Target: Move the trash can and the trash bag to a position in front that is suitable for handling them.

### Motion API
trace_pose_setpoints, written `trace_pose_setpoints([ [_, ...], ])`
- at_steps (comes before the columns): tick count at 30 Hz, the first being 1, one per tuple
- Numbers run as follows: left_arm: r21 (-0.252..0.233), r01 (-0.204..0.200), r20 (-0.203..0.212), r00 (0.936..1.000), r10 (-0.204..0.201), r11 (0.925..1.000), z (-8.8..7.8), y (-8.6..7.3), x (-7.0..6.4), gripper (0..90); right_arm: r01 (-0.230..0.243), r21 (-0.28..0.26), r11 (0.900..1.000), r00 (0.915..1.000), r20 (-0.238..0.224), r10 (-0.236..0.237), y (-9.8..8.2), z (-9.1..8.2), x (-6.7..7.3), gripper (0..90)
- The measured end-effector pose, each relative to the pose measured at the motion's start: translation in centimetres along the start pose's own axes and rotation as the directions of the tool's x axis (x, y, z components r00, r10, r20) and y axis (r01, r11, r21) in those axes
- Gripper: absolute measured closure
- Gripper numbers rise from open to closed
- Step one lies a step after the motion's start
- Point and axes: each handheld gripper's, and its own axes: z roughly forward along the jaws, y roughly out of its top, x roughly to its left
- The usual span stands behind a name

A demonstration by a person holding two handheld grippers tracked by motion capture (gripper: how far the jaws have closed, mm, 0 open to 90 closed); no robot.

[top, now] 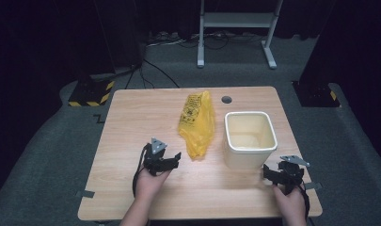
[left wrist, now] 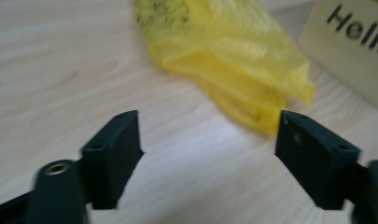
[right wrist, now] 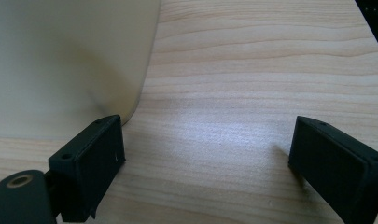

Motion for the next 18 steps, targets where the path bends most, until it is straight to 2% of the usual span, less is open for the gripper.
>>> trace_pose_setpoints([
  [2, -0.013, -0.013, 0.0, 0.9999, 0.013, 0.9998, 0.9, 1.0, -0.8, 32.6, 0.0, 0.0, 1.0, 1.0, -0.003, 0.0, 0.0, 0.0, 0.0, 9.9],
  [3, -0.013, -0.013, 0.0, 0.9999, 0.013, 0.9998, 0.9, 1.0, -0.8, 34.4, 0.0, 0.0, 1.0, 1.0, -0.003, 0.0, 0.0, 0.0, 0.0, 9.9],
  [5, -0.018, -0.015, 0.007, 0.9999, 0.015, 0.9997, 2.3, 2.3, -1.8, 36.2, 0.0, 0.0, 1.0, 1.0, -0.003, 0.0, 0.0, 0.0, 0.0, 9.9],
  [8, -0.013, -0.001, 0.029, 0.9996, 0.001, 0.9999, 3.8, 3.3, -2.5, 39.5, -0.001, 0.001, 1.0, 1.0, -0.002, 0.001, 0.0, -0.1, 0.1, 10.0],
  [10, -0.004, -0.012, 0.028, 0.9995, 0.012, 0.9999, 4.9, 3.7, -3.1, 42.2, 0.003, -0.001, 1.0, 1.0, -0.005, -0.003, -0.1, -0.1, 0.1, 10.0],
  [11, -0.004, -0.012, 0.028, 0.9995, 0.012, 0.9999, 4.9, 3.7, -3.1, 42.4, 0.003, -0.001, 1.0, 1.0, -0.005, -0.003, -0.1, -0.1, 0.1, 10.0],
  [14, 0.048, -0.048, 0.026, 0.9986, 0.047, 0.9977, 6.9, 3.7, -4.2, 43.4, 0.005, -0.001, 1.0, 1.0, -0.007, -0.006, -0.1, -0.1, 0.1, 10.0],
  [18, 0.105, -0.032, 0.021, 0.9993, 0.03, 0.994, 8.1, 2.5, -4.2, 42.5, 0.007, 0.001, 1.0, 0.9999, -0.009, -0.007, -0.1, -0.1, 0.1, 9.9],
])
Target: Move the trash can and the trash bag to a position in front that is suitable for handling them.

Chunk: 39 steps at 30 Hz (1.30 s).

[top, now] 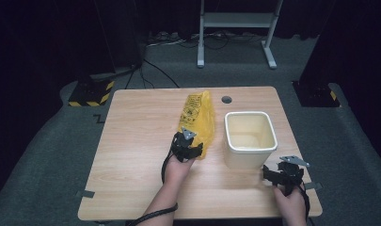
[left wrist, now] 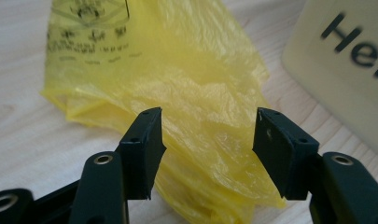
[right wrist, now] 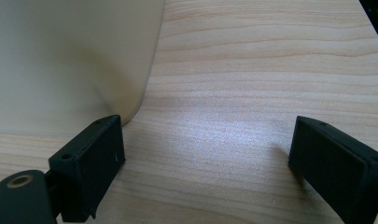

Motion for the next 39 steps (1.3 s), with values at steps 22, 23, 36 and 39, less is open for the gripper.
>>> trace_pose_setpoints([
  [22, 0.05, -0.034, 0.01, 0.9994, 0.034, 0.9982, -9.2, -10.0, 7.2, 42.3, 0.014, -0.039, 0.999, 0.9976, -0.068, -0.017, -1.2, -1.9, 0.3, 12.3],
  [23, 0.051, -0.036, 0.003, 0.9993, 0.036, 0.9981, -10.1, -10.5, 7.9, 42.2, 0.023, -0.043, 0.999, 0.997, -0.073, -0.026, -1.4, -2.3, 0.4, 12.7],
  [36, -0.082, 0.005, -0.11, 0.9938, -0.014, 0.9966, -15.8, -11.2, 10.3, 44.0, 0.089, -0.162, 0.983, 0.9513, -0.279, -0.132, -1.2, -7.2, 5.8, 14.0],
  [39, -0.138, 0.032, -0.103, 0.9936, -0.046, 0.9899, -16.5, -10.4, 9.4, 45.5, 0.105, -0.158, 0.982, 0.9422, -0.3, -0.149, -1.2, -7.0, 7.2, 14.1],
])
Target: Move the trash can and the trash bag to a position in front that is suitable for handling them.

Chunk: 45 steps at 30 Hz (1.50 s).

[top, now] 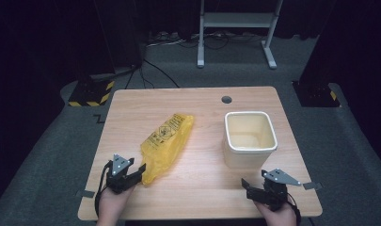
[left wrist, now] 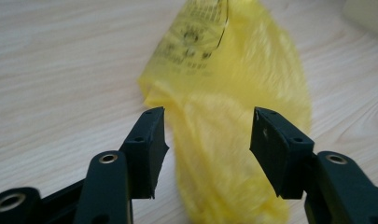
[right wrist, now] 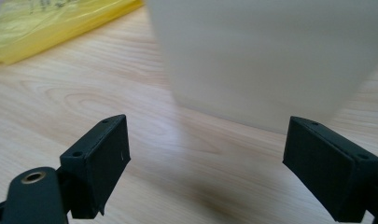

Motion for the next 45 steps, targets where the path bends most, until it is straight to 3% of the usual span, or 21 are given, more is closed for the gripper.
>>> trace_pose_setpoints([
  [4, -0.012, -0.004, 0.007, 1.0, 0.004, 0.9999, 0.6, 0.3, -1.8, 56.2, 0.032, 0.019, 0.999, 0.9987, -0.04, -0.031, 0.1, 0.9, 1.8, 16.0],
  [8, 0.037, 0.016, 0.015, 0.9997, -0.017, 0.9992, 1.9, 0.2, -2.4, 60.4, 0.065, 0.029, 0.997, 0.9948, -0.081, -0.062, 0.8, 1.6, 3.2, 19.4],
  [10, 0.092, -0.006, 0.014, 0.9999, 0.005, 0.9958, 3.1, -0.5, -2.8, 60.5, 0.095, 0.019, 0.995, 0.9898, -0.109, -0.092, 1.2, 2.3, 4.8, 22.3],
  [14, 0.129, -0.031, 0.031, 0.9991, 0.027, 0.9911, 3.2, -1.2, -2.4, 61.6, 0.115, 0.002, 0.993, 0.9876, -0.107, -0.115, 1.3, 3.3, 6.2, 26.3],
  [16, 0.162, -0.065, 0.01, 0.9979, 0.065, 0.9847, 2.4, -2.1, -1.0, 61.6, 0.111, -0.005, 0.994, 0.9878, -0.109, -0.111, 1.3, 4.0, 6.7, 28.8],
  [19, 0.19, -0.058, -0.02, 0.9978, 0.063, 0.9801, 1.6, -3.0, 0.9, 61.6, 0.118, 0.007, 0.993, 0.9865, -0.116, -0.116, 1.1, 5.4, 7.4, 28.8],
  [22, 0.18, 0.006, -0.134, 0.9908, 0.019, 0.9837, 0.3, -4.1, 4.3, 61.1, 0.142, 0.023, 0.99, 0.985, -0.103, -0.139, 0.9, 6.7, 8.0, 29.9],
  [23, 0.18, 0.006, -0.134, 0.9908, 0.019, 0.9837, 0.3, -4.1, 4.3, 60.4, 0.142, 0.023, 0.99, 0.985, -0.103, -0.139, 0.9, 6.7, 8.0, 29.9],
  [25, 0.126, 0.071, -0.175, 0.9834, -0.048, 0.9895, -0.6, -3.7, 5.6, 59.8, 0.163, 0.031, 0.986, 0.9822, -0.099, -0.159, 0.8, 7.5, 8.7, 31.4],
  [26, 0.116, 0.074, -0.178, 0.9826, -0.053, 0.9905, -0.7, -3.5, 5.6, 59.4, 0.163, 0.031, 0.986, 0.9824, -0.097, -0.159, 0.8, 7.9, 8.9, 34.5],
  [27, 0.079, 0.091, -0.167, 0.983, -0.077, 0.9928, -0.9, -2.6, 4.8, 59.3, 0.154, 0.025, 0.988, 0.9832, -0.103, -0.15, 0.9, 8.0, 9.0, 36.3],
  [29, 0.06, 0.057, -0.131, 0.9902, -0.049, 0.9965, -0.4, -1.5, 3.0, 59.0, 0.143, 0.016, 0.99, 0.9846, -0.104, -0.14, 1.1, 8.3, 9.0, 39.3],
  [30, 0.06, 0.057, -0.131, 0.9902, -0.049, 0.9965, -0.4, -1.5, 3.0, 59.0, 0.143, 0.016, 0.99, 0.9846, -0.104, -0.14, 1.1, 8.3, 9.0, 39.3],
  [32, 0.049, 0.018, -0.103, 0.9946, -0.013, 0.9986, 1.5, -0.1, 0.1, 58.7, 0.136, 0.029, 0.99, 0.9857, -0.103, -0.133, 1.0, 8.6, 9.0, 40.2],
  [33, 0.064, 0.023, -0.108, 0.994, -0.016, 0.9977, 2.7, 0.1, -0.7, 58.6, 0.145, 0.031, 0.989, 0.9851, -0.099, -0.141, 0.9, 8.6, 9.0, 40.2],
  [34, 0.064, 0.023, -0.108, 0.994, -0.016, 0.9977, 2.7, 0.1, -0.7, 58.7, 0.145, 0.031, 0.989, 0.9851, -0.099, -0.141, 0.9, 8.6, 9.0, 40.2],
  [35, 0.092, 0.053, -0.13, 0.9906, -0.04, 0.9944, 4.4, 0.1, -1.1, 58.7, 0.152, 0.028, 0.988, 0.984, -0.099, -0.149, 0.7, 8.3, 9.0, 39.8],
  [38, 0.124, 0.076, -0.141, 0.9883, -0.058, 0.9895, 6.0, -0.3, -1.5, 59.1, 0.158, 0.02, 0.987, 0.983, -0.098, -0.155, 0.6, 8.0, 9.0, 39.8],
  [42, 0.159, 0.025, -0.097, 0.9952, -0.01, 0.987, 6.6, -0.9, -2.2, 62.7, 0.168, -0.004, 0.986, 0.9813, -0.095, -0.167, 0.7, 7.3, 8.8, 40.0],
  [43, 0.152, 0.015, -0.047, 0.9989, -0.007, 0.9883, 6.5, -1.3, -2.4, 63.6, 0.162, -0.012, 0.987, 0.9819, -0.097, -0.163, 0.8, 7.1, 8.7, 40.1],
  [45, 0.148, 0.017, -0.026, 0.9996, -0.013, 0.9888, 6.5, -1.4, -2.4, 63.8, 0.154, -0.013, 0.988, 0.9831, -0.098, -0.155, 0.8, 7.1, 8.5, 40.1],
])
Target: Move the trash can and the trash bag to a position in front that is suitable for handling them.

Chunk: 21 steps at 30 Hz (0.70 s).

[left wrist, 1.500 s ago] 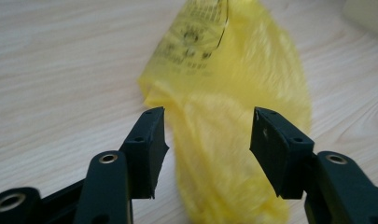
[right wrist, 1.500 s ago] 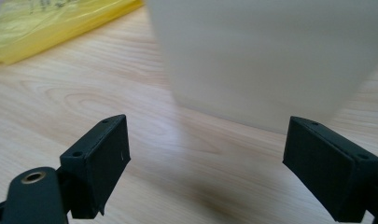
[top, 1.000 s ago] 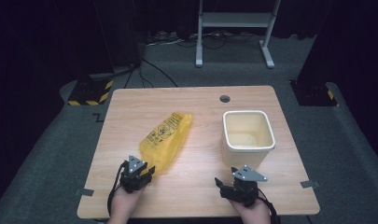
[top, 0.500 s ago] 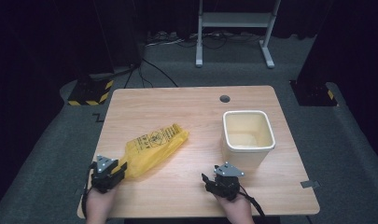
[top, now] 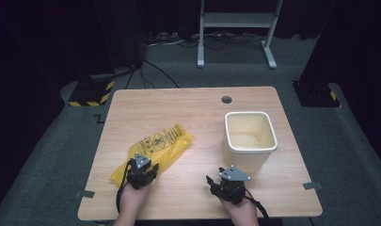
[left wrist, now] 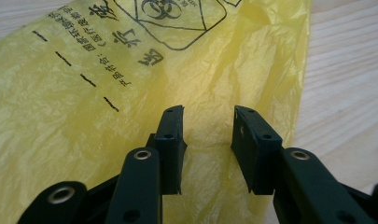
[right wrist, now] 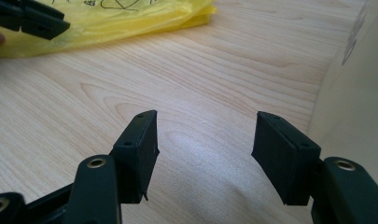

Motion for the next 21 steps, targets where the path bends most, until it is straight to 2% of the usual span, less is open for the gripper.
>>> trace_pose_setpoints([
  [5, -0.011, -0.072, 0.07, 0.9949, 0.073, 0.9974, -0.4, -0.5, -0.6, 64.8, -0.009, -0.011, 1.0, 0.9999, -0.014, 0.008, 0.1, 0.1, 0.2, 40.8],
  [6, -0.011, -0.091, 0.102, 0.9906, 0.091, 0.9958, -0.7, -0.7, -0.8, 64.8, -0.012, -0.016, 1.0, 0.9996, -0.027, 0.012, 0.7, 0.3, 0.4, 41.8],
  [7, -0.011, -0.091, 0.102, 0.9906, 0.091, 0.9958, -0.7, -0.7, -0.8, 64.8, -0.011, -0.022, 1.0, 0.9996, -0.026, 0.01, 1.0, 0.5, 0.5, 42.1],
  [8, -0.02, -0.109, 0.148, 0.9828, 0.111, 0.9938, -0.9, -1.0, -0.8, 64.8, -0.002, -0.026, 1.0, 0.9997, -0.024, 0.002, 1.4, 0.8, 0.6, 42.6],
  [9, -0.027, -0.113, 0.171, 0.9785, 0.116, 0.9932, -1.0, -1.1, -0.9, 64.9, -0.001, -0.027, 1.0, 0.9998, -0.022, 0.0, 1.7, 1.0, 0.7, 42.9],
  [10, -0.029, -0.119, 0.185, 0.9752, 0.122, 0.9925, -1.1, -1.2, -1.0, 65.0, -0.004, -0.022, 1.0, 0.9998, -0.019, 0.004, 2.0, 1.4, 0.7, 43.1],
  [11, -0.029, -0.119, 0.185, 0.9752, 0.122, 0.9925, -1.1, -1.2, -1.0, 65.3, -0.003, -0.023, 1.0, 1.0, -0.009, 0.003, 2.4, 1.9, 0.7, 43.7],
  [12, -0.031, -0.138, 0.209, 0.9676, 0.142, 0.9899, -1.3, -1.3, -1.2, 65.3, -0.004, -0.022, 1.0, 1.0, 0.0, 0.004, 2.7, 2.3, 0.6, 44.4],
  [13, -0.031, -0.138, 0.209, 0.9676, 0.142, 0.9899, -1.3, -1.3, -1.2, 65.3, -0.015, -0.026, 1.0, 0.9999, 0.001, 0.015, 3.0, 2.7, 0.4, 45.5],
  [16, -0.045, -0.204, 0.216, 0.9539, 0.209, 0.978, -1.3, -1.4, -1.8, 64.3, -0.039, -0.042, 0.998, 0.9992, 0.008, 0.039, 3.8, 3.5, 0.1, 46.9],
  [17, -0.044, -0.21, 0.216, 0.9524, 0.215, 0.9766, -1.3, -1.4, -1.8, 64.3, -0.049, -0.045, 0.998, 0.9988, 0.004, 0.049, 4.2, 4.1, -0.1, 47.3],
  [18, -0.045, -0.209, 0.217, 0.9525, 0.214, 0.9769, -1.3, -1.4, -1.8, 64.3, -0.052, -0.044, 0.998, 0.9986, 0.007, 0.052, 4.5, 4.5, -0.1, 47.9],
  [19, -0.046, -0.199, 0.224, 0.953, 0.204, 0.979, -1.3, -1.4, -1.8, 64.2, -0.07, -0.027, 0.997, 0.9975, -0.008, 0.07, 5.1, 5.7, -0.3, 49.6],
  [21, -0.043, -0.19, 0.226, 0.9546, 0.194, 0.9809, -1.3, -1.4, -1.7, 64.1, -0.071, -0.018, 0.997, 0.9974, -0.014, 0.071, 5.3, 6.2, -0.2, 50.6],
])
